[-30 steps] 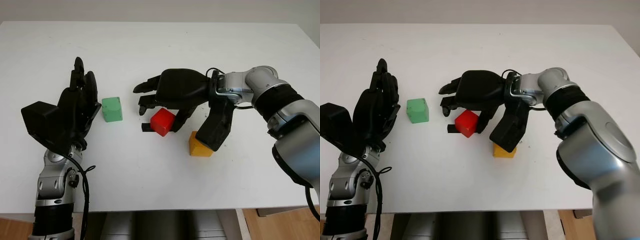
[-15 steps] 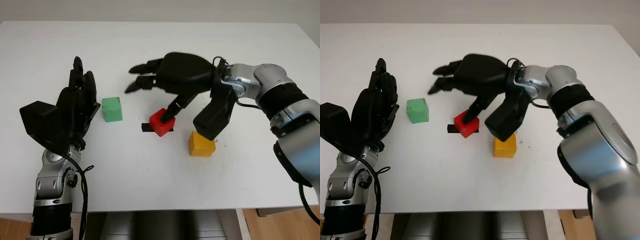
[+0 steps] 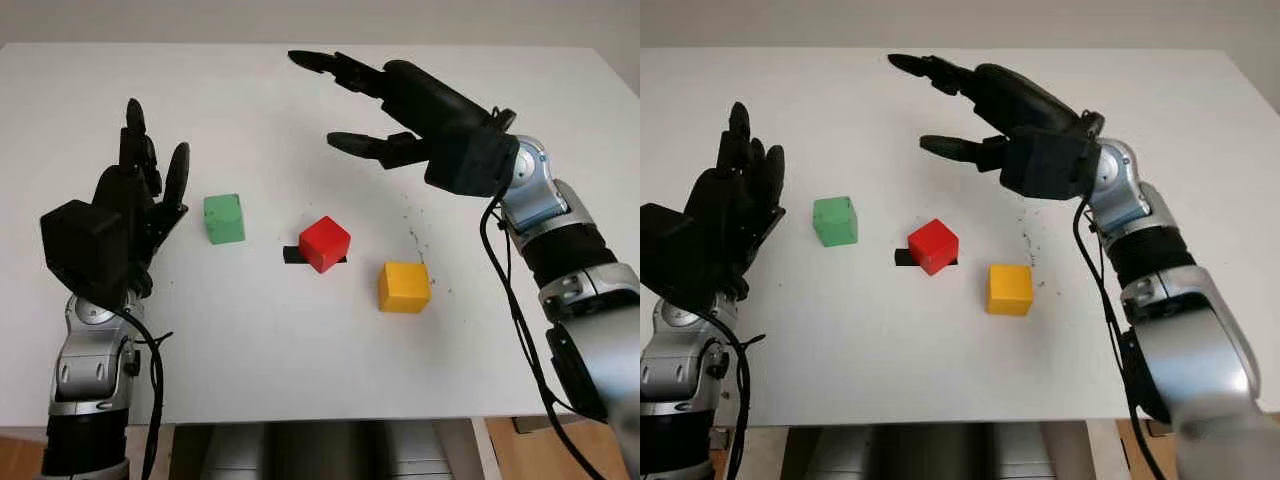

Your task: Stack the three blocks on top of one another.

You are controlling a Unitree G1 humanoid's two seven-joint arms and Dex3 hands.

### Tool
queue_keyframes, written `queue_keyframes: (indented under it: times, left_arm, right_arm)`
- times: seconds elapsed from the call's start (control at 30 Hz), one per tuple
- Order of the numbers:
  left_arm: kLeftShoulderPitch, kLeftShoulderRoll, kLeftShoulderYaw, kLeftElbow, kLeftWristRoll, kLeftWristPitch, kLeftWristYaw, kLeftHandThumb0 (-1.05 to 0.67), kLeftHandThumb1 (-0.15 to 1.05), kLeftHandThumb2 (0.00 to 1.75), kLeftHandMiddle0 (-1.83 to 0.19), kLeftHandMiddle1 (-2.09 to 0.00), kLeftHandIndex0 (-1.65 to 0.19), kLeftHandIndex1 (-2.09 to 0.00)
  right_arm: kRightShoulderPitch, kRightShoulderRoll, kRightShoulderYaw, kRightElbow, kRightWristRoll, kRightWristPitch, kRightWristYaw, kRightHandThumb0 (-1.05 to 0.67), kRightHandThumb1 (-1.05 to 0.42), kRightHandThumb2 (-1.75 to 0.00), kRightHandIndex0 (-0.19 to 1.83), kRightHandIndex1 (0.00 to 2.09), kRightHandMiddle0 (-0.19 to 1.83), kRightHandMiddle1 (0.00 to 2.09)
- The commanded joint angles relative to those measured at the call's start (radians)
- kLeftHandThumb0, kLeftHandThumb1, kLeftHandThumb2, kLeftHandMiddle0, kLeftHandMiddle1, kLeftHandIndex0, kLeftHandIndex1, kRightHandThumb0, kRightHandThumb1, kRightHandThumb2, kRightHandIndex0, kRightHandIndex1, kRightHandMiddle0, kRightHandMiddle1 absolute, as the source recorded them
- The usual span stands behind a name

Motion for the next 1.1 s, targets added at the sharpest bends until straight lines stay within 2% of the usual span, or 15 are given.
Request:
queue_keyframes:
  times: [0.0, 0.17, 0.27, 0.37, 0.5, 0.6, 0.77, 0.93, 1.07]
  left_arm:
    - [0.017, 0.021, -0.001, -0.031, 0.015, 0.011, 0.000, -0.75, 1.05, 0.24, 0.09, -0.07, 0.11, -0.05]
    - [0.023, 0.032, 0.006, -0.038, 0.021, 0.009, -0.005, -0.69, 1.05, 0.17, 0.05, -0.07, 0.07, -0.07]
    - [0.027, 0.031, 0.005, -0.025, 0.015, -0.014, -0.009, -0.72, 1.05, 0.25, 0.06, -0.06, 0.07, -0.07]
    - [0.030, 0.008, 0.015, -0.008, -0.026, -0.065, -0.020, -0.72, 1.05, 0.42, 0.11, -0.04, 0.11, -0.05]
    - [0.035, -0.023, 0.029, -0.005, -0.080, -0.075, -0.020, -0.76, 1.05, 0.54, 0.19, -0.01, 0.18, -0.01]
    - [0.034, -0.032, 0.031, 0.009, -0.094, -0.095, -0.020, -0.76, 1.05, 0.58, 0.19, 0.00, 0.19, 0.00]
    - [0.024, -0.038, 0.023, 0.034, -0.098, -0.109, -0.022, -0.77, 1.05, 0.62, 0.19, 0.00, 0.19, 0.00]
    - [0.022, -0.043, 0.016, 0.029, -0.098, -0.095, -0.017, -0.77, 1.05, 0.64, 0.19, 0.00, 0.19, 0.00]
    - [0.026, -0.039, 0.016, 0.020, -0.099, -0.087, -0.026, -0.77, 1.05, 0.64, 0.19, 0.00, 0.19, 0.00]
  right_arm:
    - [0.037, 0.009, -0.033, -0.032, 0.026, 0.031, 0.006, -0.79, -1.05, -0.61, 0.10, 0.03, 0.05, 0.13]
    - [0.090, 0.010, -0.072, -0.103, 0.061, 0.121, 0.031, -0.79, -1.05, -0.60, 0.11, 0.04, 0.06, 0.11]
    - [0.135, -0.016, -0.098, -0.195, 0.089, 0.212, 0.078, -0.78, -1.05, -0.55, 0.05, 0.02, 0.05, 0.09]
    - [0.208, -0.060, -0.138, -0.329, 0.107, 0.296, 0.112, -0.77, -1.05, -0.47, 0.02, 0.02, 0.06, 0.08]
    - [0.325, -0.133, -0.207, -0.531, 0.150, 0.420, 0.174, -0.73, -1.05, -0.27, 0.01, 0.03, 0.05, 0.06]
    - [0.421, -0.199, -0.261, -0.674, 0.156, 0.468, 0.200, -0.69, -1.04, -0.13, 0.05, 0.05, 0.08, 0.06]
    - [0.580, -0.300, -0.328, -0.829, 0.077, 0.396, 0.182, -0.74, -1.02, -0.06, 0.11, 0.08, 0.14, 0.08]
    - [0.733, -0.330, -0.391, -0.919, 0.051, 0.311, 0.166, -0.73, -0.99, -0.05, 0.13, 0.08, 0.17, 0.07]
    - [0.821, -0.325, -0.416, -0.977, -0.005, 0.248, 0.121, -0.71, -0.98, -0.05, 0.16, 0.08, 0.19, 0.07]
